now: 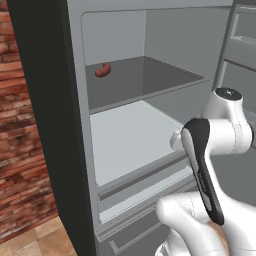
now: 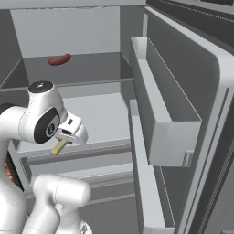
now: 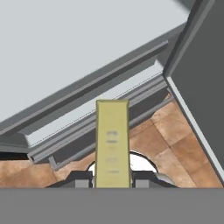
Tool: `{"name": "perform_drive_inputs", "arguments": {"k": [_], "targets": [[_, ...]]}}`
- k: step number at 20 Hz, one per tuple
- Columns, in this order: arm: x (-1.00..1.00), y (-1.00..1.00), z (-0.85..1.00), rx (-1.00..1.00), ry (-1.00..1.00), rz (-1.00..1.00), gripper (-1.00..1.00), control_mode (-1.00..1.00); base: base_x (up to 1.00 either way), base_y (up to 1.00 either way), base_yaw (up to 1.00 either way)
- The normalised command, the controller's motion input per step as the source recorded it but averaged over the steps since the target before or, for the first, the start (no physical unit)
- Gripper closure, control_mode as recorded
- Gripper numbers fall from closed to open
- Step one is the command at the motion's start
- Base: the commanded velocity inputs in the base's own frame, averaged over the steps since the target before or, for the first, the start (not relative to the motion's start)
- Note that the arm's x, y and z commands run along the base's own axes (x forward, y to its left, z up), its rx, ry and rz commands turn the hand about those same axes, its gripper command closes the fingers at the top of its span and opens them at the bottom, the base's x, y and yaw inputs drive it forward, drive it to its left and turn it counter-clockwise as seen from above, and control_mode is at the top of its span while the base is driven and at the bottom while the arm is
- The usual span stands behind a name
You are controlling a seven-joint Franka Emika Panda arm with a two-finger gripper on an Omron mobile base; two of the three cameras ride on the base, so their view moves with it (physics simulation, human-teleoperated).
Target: Retrieve the butter from the fridge and place it on a plate on the dining table. Then retrieve the butter knife by the fridge and place it near the plate.
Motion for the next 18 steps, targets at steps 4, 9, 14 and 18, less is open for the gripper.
{"name": "perform_drive_inputs", "arguments": {"k": [4,9,14,18], "targets": [[-0.01,0.0,0.01,0.0,-0.04,0.0,1.0,-1.0,0.0,0.0,0.0],[0.0,0.0,0.0,0.0,0.0,0.0,1.0,-1.0,0.0,0.0,0.0],[-0.02,0.0,0.0,0.0,0.0,0.0,1.0,1.0,-0.23,0.1,-0.12],[0.0,0.0,0.0,0.0,0.0,0.0,1.0,1.0,-0.53,0.53,-0.45]]}}
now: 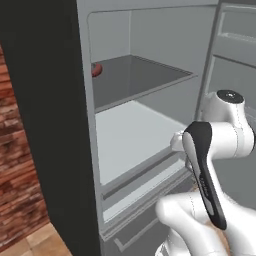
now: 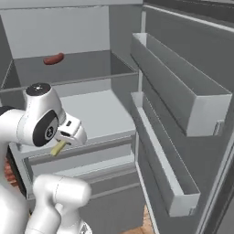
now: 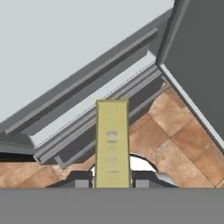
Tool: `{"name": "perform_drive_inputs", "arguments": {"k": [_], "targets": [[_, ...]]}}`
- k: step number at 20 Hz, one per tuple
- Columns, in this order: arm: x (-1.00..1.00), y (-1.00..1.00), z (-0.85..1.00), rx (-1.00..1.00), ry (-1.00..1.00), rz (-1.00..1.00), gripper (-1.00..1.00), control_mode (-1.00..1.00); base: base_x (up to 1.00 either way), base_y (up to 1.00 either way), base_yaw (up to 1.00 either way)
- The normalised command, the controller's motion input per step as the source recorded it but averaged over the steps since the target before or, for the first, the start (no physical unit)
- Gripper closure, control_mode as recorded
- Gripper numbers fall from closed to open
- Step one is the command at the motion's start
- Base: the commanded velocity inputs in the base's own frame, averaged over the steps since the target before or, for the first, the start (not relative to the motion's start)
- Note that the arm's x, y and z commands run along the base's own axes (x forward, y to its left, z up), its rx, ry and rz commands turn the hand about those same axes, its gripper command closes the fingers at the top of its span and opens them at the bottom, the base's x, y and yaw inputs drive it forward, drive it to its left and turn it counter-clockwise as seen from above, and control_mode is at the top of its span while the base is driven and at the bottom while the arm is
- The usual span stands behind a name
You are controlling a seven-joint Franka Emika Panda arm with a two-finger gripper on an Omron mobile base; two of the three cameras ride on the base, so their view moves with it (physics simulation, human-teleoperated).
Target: Retrieve the butter from the fridge and place it on a plate on the dining table. Then retrieve the butter knife by the fridge and place it near the plate.
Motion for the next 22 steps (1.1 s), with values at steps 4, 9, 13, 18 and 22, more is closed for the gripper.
{"name": "perform_drive_inputs", "arguments": {"k": [4,9,13,18,22], "targets": [[0.0,0.0,0.0,0.0,0.0,0.0,1.0,1.0,-0.76,0.51,-0.52],[0.0,0.0,0.0,0.0,0.0,0.0,1.0,1.0,-0.95,0.07,-0.61],[0.0,0.0,0.0,0.0,0.0,0.0,1.0,1.0,-0.76,0.04,-0.79],[0.0,0.0,0.0,0.0,0.0,0.0,1.0,1.0,-0.71,-0.16,-0.7],[0.0,0.0,0.0,0.0,0.0,0.0,1.0,1.0,-0.53,-0.17,-0.63]]}}
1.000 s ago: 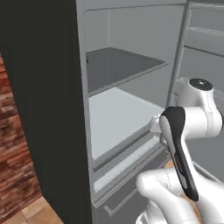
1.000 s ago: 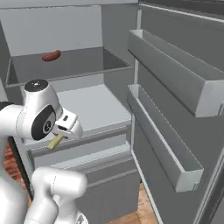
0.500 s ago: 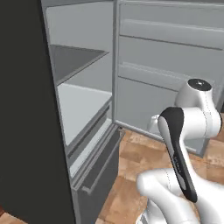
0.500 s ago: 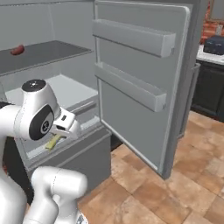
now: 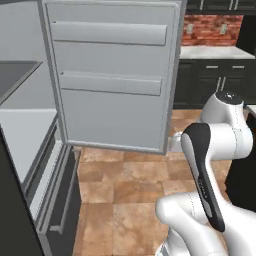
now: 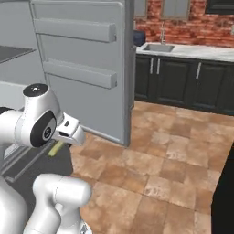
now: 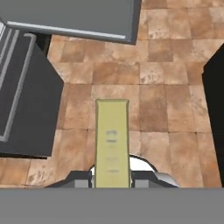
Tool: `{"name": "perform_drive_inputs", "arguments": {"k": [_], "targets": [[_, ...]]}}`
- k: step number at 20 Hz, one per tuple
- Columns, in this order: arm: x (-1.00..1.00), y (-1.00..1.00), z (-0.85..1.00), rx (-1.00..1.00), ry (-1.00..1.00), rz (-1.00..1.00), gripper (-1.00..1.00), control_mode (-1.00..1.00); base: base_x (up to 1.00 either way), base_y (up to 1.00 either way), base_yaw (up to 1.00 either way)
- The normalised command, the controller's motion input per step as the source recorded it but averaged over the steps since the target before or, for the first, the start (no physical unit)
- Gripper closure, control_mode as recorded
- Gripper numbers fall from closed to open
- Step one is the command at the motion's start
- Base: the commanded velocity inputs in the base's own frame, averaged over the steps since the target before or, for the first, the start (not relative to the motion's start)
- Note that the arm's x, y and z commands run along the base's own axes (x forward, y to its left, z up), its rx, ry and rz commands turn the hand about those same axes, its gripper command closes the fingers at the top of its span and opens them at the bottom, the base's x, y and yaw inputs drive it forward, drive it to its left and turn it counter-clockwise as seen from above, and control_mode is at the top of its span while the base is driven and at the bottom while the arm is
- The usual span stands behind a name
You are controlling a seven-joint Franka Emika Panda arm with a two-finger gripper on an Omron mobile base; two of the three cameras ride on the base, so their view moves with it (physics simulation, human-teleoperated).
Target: Retrieve the butter from the fridge and place it on a plate on the dining table. Then retrieve the butter knife by the fridge and place it near the plate.
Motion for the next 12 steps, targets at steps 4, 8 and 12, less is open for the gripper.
{"name": "perform_drive_inputs", "arguments": {"k": [4,8,12], "targets": [[0.0,0.0,0.0,0.0,0.0,0.0,1.0,1.0,-0.34,-0.17,-0.57],[0.0,0.0,0.0,0.0,0.0,0.0,1.0,1.0,-0.39,-0.01,-0.58],[0.0,0.0,0.0,0.0,0.0,0.0,1.0,1.0,-0.38,-0.07,-0.57]]}}
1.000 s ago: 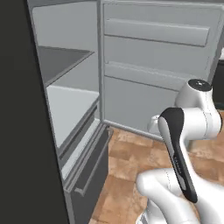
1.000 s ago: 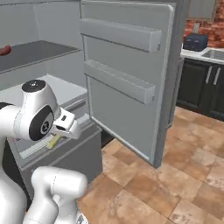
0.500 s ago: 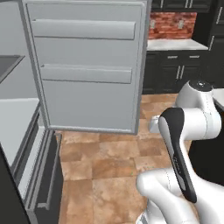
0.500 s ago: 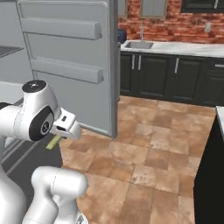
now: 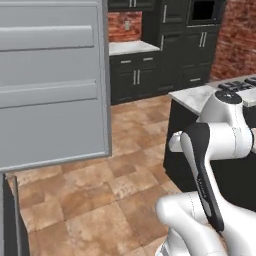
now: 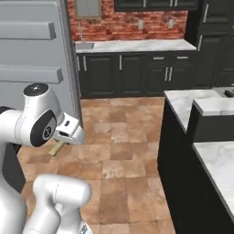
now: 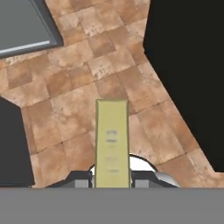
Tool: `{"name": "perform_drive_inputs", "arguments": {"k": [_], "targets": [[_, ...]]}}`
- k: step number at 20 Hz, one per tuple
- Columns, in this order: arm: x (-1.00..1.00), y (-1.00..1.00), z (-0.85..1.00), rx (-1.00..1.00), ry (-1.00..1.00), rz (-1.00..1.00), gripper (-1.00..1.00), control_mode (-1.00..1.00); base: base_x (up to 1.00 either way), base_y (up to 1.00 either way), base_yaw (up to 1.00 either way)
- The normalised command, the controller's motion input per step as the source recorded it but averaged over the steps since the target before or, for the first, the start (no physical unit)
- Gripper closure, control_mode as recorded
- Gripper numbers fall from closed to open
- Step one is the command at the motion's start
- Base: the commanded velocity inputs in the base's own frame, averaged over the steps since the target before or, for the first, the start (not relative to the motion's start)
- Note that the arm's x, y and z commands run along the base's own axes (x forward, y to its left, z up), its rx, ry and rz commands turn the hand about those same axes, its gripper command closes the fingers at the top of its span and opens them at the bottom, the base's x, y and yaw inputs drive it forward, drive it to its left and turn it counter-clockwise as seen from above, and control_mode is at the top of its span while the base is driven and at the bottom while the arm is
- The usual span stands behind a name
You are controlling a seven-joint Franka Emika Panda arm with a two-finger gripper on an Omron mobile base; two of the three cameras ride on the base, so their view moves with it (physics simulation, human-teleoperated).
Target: Retrieve the butter from the fridge and place it on a plate on the dining table. Then retrieve the butter knife by the fridge and place it near the plate.
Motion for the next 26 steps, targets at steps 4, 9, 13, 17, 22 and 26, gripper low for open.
{"name": "perform_drive_inputs", "arguments": {"k": [4,9,13,17,22,26], "targets": [[0.0,0.0,0.0,0.0,0.0,0.0,1.0,1.0,-0.35,-0.21,-0.6],[0.0,0.0,0.0,0.0,0.0,0.0,1.0,1.0,-0.14,-0.35,-0.69],[0.0,0.0,0.0,0.0,0.0,0.0,1.0,1.0,0.0,-0.81,-0.65],[0.0,0.0,0.0,0.0,0.0,0.0,1.0,1.0,-0.01,-0.59,-0.48],[0.0,0.0,0.0,0.0,0.0,0.0,1.0,1.0,-0.11,-0.93,-0.31],[0.0,0.0,0.0,0.0,0.0,0.0,1.0,1.0,0.05,-1.0,-0.01]]}}
